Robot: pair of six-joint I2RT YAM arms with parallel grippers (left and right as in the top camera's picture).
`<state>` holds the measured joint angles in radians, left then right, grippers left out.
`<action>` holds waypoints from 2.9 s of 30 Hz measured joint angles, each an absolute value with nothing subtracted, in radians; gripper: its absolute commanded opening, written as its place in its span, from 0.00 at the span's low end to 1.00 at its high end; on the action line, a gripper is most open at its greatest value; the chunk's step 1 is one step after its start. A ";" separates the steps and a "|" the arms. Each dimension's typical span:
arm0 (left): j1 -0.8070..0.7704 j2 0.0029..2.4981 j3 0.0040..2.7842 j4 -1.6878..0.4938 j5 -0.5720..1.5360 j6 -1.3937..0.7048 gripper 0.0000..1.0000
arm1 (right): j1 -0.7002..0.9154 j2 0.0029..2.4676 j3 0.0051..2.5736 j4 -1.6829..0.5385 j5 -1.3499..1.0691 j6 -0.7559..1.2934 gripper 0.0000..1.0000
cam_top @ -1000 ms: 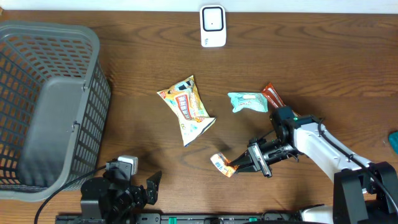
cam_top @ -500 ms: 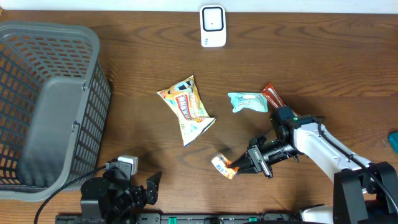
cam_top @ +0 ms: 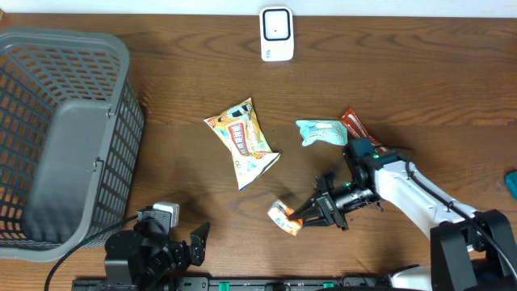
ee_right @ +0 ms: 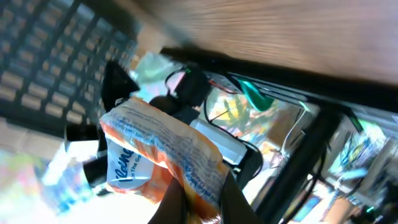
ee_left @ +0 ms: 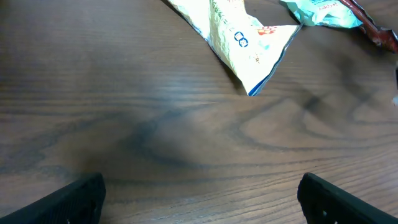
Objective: Scan the item barcode
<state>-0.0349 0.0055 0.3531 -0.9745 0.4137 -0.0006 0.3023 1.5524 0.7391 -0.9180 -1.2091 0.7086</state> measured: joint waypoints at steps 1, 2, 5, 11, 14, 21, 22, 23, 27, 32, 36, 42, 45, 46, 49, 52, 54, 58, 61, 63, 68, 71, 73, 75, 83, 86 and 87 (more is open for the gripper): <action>-0.035 0.006 0.353 -0.974 0.414 -0.001 0.99 | 0.308 1.552 0.739 -0.888 -1.231 0.688 0.01; -0.035 0.006 0.353 -0.974 0.414 -0.001 0.99 | 0.312 1.552 0.739 -0.864 -1.251 0.670 0.01; -0.035 0.006 0.353 -0.974 0.414 -0.001 0.99 | 0.313 1.552 0.739 -0.778 -1.323 0.600 0.01; -0.035 0.006 0.353 -0.974 0.414 -0.001 0.99 | 0.313 1.552 0.739 -0.518 -1.367 0.554 0.01; -0.035 0.006 0.353 -0.974 0.414 -0.001 0.99 | 0.314 1.552 0.741 -0.324 -1.315 0.597 0.01; -0.035 0.006 0.353 -0.974 0.414 -0.001 0.99 | 0.331 1.551 0.750 0.182 -1.073 0.659 0.01; -0.035 0.006 0.353 -0.974 0.414 -0.001 0.99 | 0.333 1.551 0.750 0.212 -1.016 0.659 0.01; -0.035 0.006 0.353 -0.974 0.414 -0.001 0.99 | 0.337 1.551 0.750 0.237 -0.939 0.655 0.01; -0.035 0.006 0.353 -0.974 0.414 -0.001 0.99 | 0.344 1.551 0.750 0.282 -0.719 0.593 0.01; -0.035 0.006 0.353 -0.974 0.414 -0.001 0.99 | 0.396 1.551 0.750 0.312 -0.389 0.479 0.01; -0.035 0.006 0.353 -0.974 0.414 -0.001 0.98 | 0.416 1.551 0.752 0.391 -0.207 0.402 0.01; -0.035 0.006 0.353 -0.974 0.414 -0.001 0.99 | 0.416 1.596 0.832 0.405 -0.019 0.290 0.01; -0.035 0.006 0.353 -0.974 0.414 -0.001 0.99 | 0.416 1.673 0.929 0.410 0.025 0.236 0.01; -0.035 0.006 0.353 -0.974 0.414 -0.001 0.99 | 0.416 1.703 0.965 0.419 0.034 0.221 0.01; -0.035 0.006 0.353 -0.975 0.414 -0.001 0.98 | 0.416 1.798 1.065 0.451 0.073 0.179 0.01; -0.035 0.006 0.353 -0.975 0.414 -0.001 0.99 | 0.416 1.914 1.174 0.498 0.129 0.139 0.01; -0.035 0.006 0.353 -0.974 0.414 -0.001 0.99 | 0.416 2.006 1.265 0.525 0.161 0.110 0.01; -0.035 0.006 0.353 -0.975 0.414 -0.001 0.99 | 0.416 2.182 1.432 0.533 0.201 0.061 0.01; -0.035 0.006 0.353 -0.974 0.414 -0.001 0.99 | 0.416 2.307 1.575 0.536 0.242 0.040 0.01; -0.035 0.006 0.353 -0.974 0.414 -0.001 0.99 | 0.416 2.369 1.652 0.532 0.267 0.033 0.01; -0.035 0.006 0.353 -0.974 0.414 -0.001 0.99 | 0.416 2.462 1.788 0.505 0.305 0.028 0.01; -0.035 0.006 0.353 -0.974 0.414 -0.001 0.99 | 0.416 2.476 1.806 0.499 0.312 0.025 0.01; -0.035 0.006 0.353 -0.974 0.414 -0.001 0.99 | 0.416 2.480 1.807 0.482 0.313 0.025 0.01; -0.035 0.006 0.353 -0.974 0.414 -0.001 0.99 | 0.416 2.481 1.807 0.453 0.315 0.025 0.02; -0.035 0.006 0.353 -0.974 0.414 -0.001 0.99 | 0.416 2.479 1.817 0.372 0.332 0.087 0.01; -0.035 0.006 0.353 -0.975 0.414 -0.001 0.99 | 0.416 2.431 1.817 0.241 0.370 0.097 0.01; -0.035 0.006 0.353 -0.974 0.414 -0.001 0.99 | 0.416 2.407 1.816 0.191 0.391 0.098 0.01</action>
<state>-0.0349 0.0055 0.3531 -0.9741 0.4137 -0.0006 0.4156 2.4065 1.8160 0.1913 0.3912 0.0978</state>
